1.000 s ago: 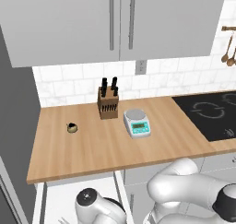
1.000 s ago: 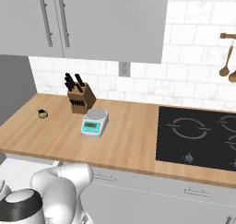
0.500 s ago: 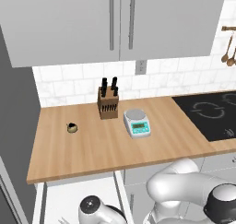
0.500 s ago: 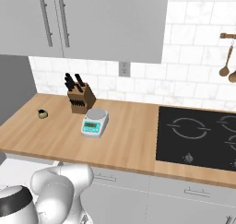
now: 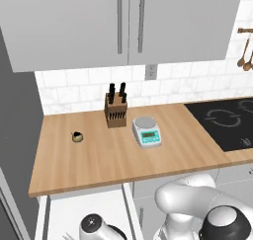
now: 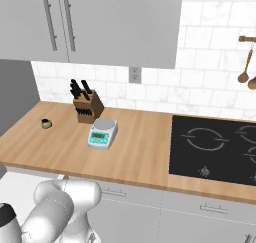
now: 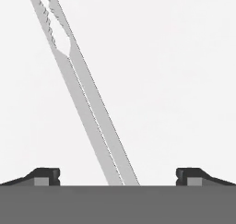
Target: Pick the tongs from the drawer and place it on the counter.
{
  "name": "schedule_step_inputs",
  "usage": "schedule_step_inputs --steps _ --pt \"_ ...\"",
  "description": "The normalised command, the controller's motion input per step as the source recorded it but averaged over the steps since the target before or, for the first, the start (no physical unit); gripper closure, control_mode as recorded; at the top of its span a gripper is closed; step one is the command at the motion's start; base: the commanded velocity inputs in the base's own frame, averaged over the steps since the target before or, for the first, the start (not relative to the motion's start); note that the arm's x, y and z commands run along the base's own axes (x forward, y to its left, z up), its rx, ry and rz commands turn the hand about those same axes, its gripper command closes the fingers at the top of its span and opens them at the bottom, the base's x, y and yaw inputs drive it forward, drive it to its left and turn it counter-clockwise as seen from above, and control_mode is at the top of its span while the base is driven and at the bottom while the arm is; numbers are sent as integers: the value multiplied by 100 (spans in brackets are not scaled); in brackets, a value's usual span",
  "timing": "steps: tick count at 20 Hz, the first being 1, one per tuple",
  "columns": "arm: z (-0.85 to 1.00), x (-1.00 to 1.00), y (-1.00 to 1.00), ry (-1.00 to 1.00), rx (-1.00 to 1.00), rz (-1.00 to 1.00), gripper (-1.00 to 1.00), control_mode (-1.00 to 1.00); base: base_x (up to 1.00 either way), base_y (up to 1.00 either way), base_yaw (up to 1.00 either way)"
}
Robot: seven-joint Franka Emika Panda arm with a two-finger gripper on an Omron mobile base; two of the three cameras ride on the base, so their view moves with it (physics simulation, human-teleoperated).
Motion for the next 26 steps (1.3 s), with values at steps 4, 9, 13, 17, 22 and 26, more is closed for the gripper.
schedule_step_inputs --steps 4,9,13,17,22,26 --pt "-28 5 7 0 0 1 -100 -100 0 0 0" --pt "-30 0 9 0 0 2 -100 -100 0 0 0" --pt "-34 0 11 0 0 2 -100 -100 0 0 0" --pt "-24 0 5 0 0 2 100 -100 0 0 0" --pt "0 0 0 0 0 0 100 -100 0 0 0" --pt "0 0 0 0 0 0 100 -100 0 0 0"
